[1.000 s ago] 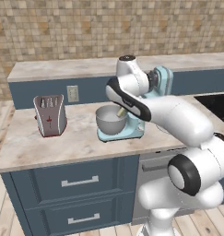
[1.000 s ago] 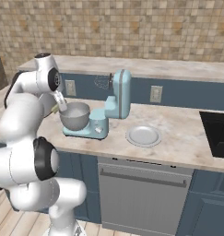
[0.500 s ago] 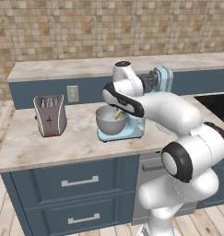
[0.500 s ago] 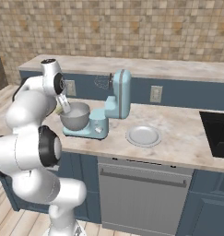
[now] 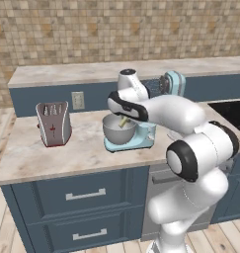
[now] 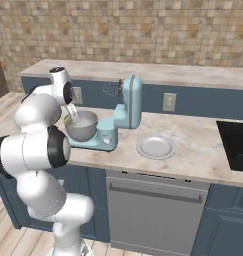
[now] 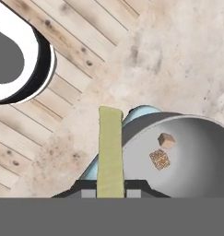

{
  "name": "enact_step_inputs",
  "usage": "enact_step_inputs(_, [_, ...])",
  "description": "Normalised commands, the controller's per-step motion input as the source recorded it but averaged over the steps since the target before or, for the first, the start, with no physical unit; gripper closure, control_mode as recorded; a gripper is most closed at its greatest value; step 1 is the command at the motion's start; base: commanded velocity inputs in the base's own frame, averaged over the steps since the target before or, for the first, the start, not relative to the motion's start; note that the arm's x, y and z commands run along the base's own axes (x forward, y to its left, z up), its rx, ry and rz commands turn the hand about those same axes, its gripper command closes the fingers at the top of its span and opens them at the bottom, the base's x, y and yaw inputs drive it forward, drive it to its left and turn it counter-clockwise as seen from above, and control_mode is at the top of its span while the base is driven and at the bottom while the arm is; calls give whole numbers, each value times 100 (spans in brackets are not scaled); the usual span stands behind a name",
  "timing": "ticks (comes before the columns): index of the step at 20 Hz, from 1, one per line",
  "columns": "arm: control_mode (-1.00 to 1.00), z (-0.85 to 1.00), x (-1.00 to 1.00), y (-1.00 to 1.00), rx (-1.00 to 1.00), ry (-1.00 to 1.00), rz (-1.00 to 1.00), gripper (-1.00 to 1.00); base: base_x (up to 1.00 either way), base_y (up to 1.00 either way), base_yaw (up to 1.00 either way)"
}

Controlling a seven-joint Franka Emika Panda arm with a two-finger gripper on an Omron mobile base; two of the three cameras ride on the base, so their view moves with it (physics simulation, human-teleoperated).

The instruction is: Add butter and sugar cubes to the stand mixer bowl and then turn on the stand mixer to begin making frosting.

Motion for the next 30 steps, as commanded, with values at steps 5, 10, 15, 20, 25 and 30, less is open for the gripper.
enact_step_inputs(5, [-100,-15,37,5,0,0,0,100,0,0,0])
enact_step_inputs(10, [-100,-12,32,1,0,0,0,100,0,0,0])
enact_step_inputs(15, [-100,-23,5,0,0,2,0,100,0,0,0])
enact_step_inputs(20, [-100,-32,10,0,0,3,0,100,0,0,0])
enact_step_inputs(25, [-100,-23,19,0,0,2,0,100,0,0,0])
enact_step_inputs(30, [-100,-24,30,0,0,4,0,100,0,0,0])
